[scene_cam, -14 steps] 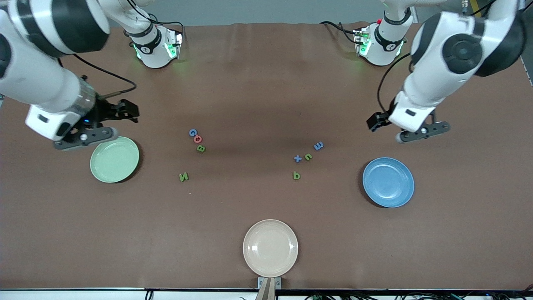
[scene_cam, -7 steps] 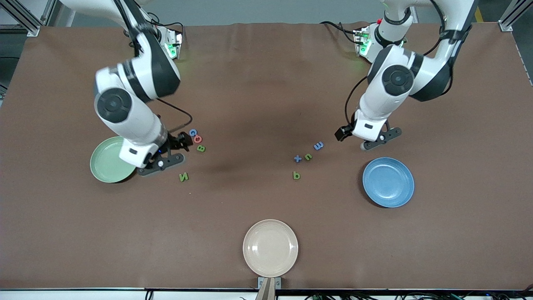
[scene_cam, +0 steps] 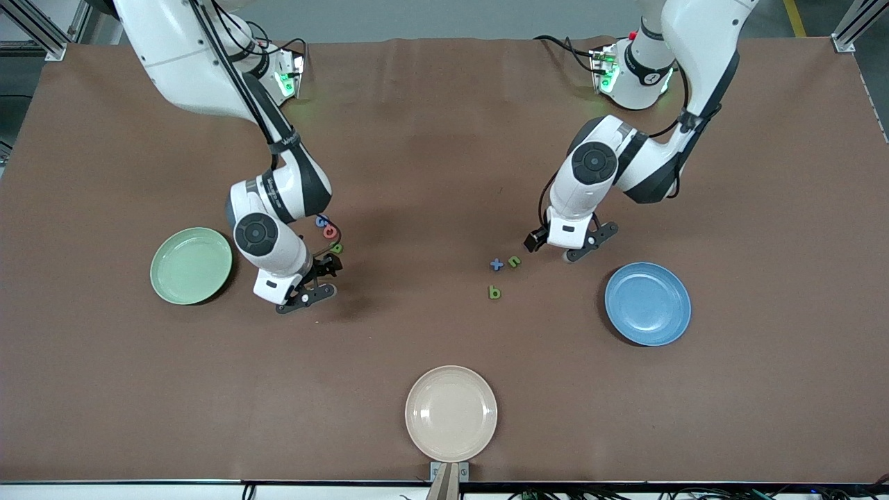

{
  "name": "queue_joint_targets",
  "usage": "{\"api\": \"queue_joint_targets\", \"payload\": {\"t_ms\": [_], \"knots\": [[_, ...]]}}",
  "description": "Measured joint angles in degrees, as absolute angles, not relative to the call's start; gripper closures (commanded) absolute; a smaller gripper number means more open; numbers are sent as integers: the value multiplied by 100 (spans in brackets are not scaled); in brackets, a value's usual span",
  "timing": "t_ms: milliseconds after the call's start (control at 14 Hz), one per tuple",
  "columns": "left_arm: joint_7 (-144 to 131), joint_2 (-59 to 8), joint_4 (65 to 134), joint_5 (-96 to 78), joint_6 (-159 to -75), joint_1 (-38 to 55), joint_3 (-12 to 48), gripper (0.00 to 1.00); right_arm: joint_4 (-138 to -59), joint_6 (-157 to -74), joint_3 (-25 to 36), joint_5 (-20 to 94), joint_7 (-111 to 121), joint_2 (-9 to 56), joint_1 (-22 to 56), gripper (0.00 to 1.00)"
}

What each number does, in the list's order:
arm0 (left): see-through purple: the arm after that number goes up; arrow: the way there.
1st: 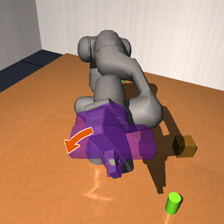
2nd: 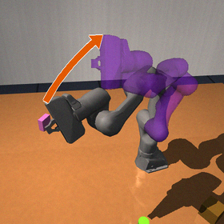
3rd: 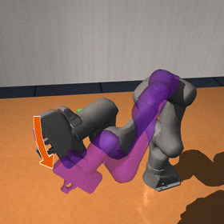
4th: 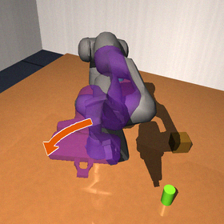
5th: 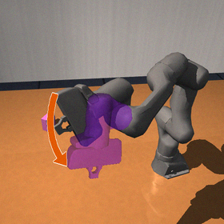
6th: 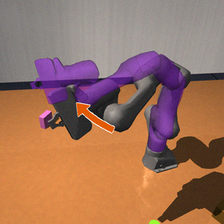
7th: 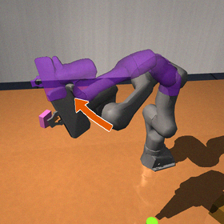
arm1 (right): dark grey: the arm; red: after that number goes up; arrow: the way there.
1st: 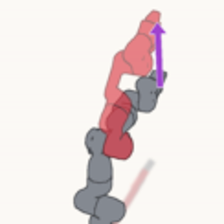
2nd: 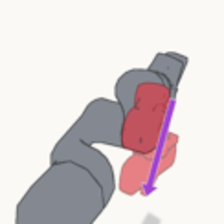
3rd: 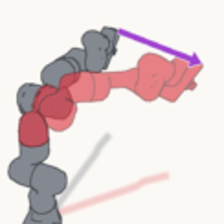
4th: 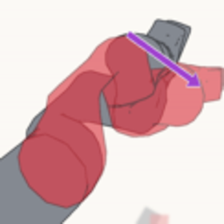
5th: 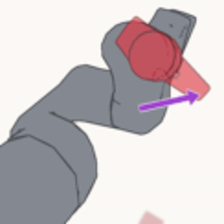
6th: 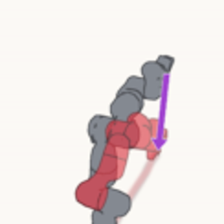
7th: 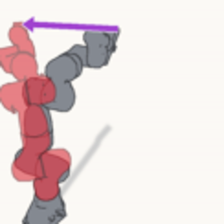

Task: Sort upper and lower case letters into plates
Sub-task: 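Reach the right gripper to green N while the left gripper reaches blue m, then grasp green N with the right gripper while the left gripper grasps m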

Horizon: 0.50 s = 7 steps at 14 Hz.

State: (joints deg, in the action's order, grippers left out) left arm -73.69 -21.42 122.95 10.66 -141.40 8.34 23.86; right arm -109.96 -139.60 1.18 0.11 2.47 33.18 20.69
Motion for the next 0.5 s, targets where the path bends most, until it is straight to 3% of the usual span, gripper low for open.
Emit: {"api": "queue_joint_targets", "payload": {"t_ms": [501], "knots": [[-7863, -2624, 12288, 1070, -14515, 1043, 2386, 12, -10737, -13972, 87, 237, 706, 3579, 1644, 1]]}}
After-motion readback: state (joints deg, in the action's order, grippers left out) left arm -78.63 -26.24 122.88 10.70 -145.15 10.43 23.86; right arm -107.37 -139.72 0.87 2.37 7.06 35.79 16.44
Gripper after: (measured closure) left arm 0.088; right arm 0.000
